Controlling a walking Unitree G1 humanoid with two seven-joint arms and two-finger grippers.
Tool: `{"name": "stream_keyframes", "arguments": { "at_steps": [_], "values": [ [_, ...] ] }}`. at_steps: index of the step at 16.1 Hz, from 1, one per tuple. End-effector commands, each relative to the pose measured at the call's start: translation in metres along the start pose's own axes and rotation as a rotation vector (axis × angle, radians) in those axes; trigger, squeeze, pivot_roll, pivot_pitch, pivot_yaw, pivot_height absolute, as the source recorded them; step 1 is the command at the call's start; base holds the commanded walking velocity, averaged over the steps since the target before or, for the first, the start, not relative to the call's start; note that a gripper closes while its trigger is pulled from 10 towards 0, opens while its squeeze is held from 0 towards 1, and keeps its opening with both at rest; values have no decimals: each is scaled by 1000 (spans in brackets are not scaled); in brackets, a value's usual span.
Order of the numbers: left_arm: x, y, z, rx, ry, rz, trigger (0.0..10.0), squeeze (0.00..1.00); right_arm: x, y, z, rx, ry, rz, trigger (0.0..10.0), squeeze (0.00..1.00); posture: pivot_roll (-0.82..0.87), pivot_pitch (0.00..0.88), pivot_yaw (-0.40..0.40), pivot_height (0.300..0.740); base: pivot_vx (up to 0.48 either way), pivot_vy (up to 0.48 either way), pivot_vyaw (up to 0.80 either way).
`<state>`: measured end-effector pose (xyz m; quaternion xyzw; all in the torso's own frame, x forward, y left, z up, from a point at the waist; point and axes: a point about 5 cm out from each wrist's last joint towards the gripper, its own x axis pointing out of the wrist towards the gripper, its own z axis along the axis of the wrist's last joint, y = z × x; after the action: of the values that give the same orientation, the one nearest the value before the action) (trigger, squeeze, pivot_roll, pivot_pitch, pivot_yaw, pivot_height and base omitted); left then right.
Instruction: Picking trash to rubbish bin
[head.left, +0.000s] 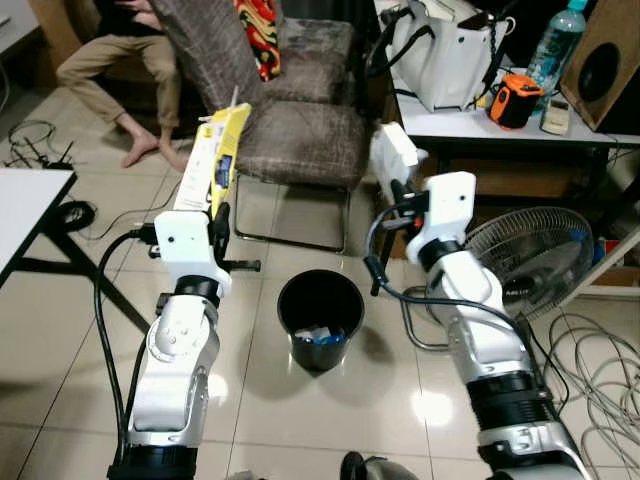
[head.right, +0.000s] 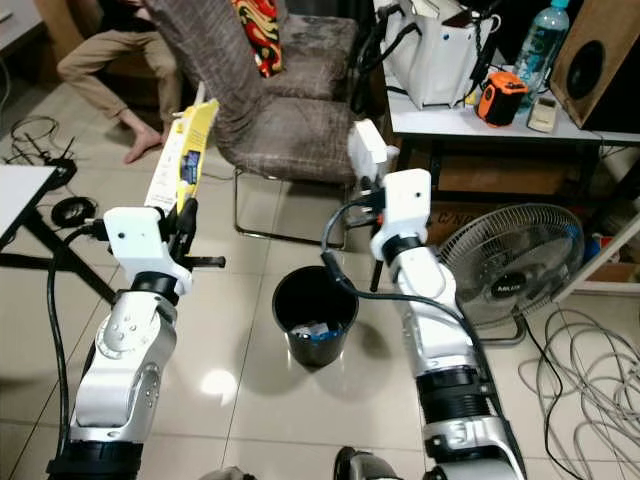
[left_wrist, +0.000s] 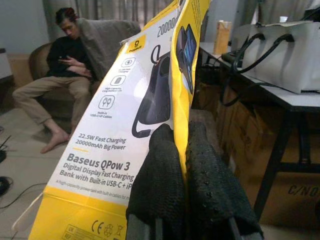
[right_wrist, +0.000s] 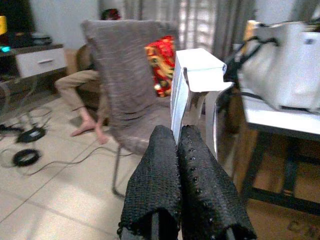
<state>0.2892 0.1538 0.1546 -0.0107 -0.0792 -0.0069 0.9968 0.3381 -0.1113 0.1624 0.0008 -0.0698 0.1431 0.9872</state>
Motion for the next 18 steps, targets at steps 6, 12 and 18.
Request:
{"name": "stream_keyframes", "arguments": {
  "at_steps": [6, 12, 18],
  "values": [
    [-1, 5, -16, -9, 76, -1, 10000, 0, -7, 9, -21, -6, 107, 36, 10000, 0, -85, 130, 15, 740, 0, 0, 0],
    [-2, 7, -20, -20, 95, 5, 10000, 0, -13, 6, -34, 6, 159, 13, 10000, 0, -86, 135, 19, 740, 0, 0, -757],
    [-3, 5, -27, -40, 126, -7, 10000, 0, -14, 5, -40, 0, 196, 15, 10000, 0, -86, 135, 19, 740, 0, 0, -800]
  ]
}}
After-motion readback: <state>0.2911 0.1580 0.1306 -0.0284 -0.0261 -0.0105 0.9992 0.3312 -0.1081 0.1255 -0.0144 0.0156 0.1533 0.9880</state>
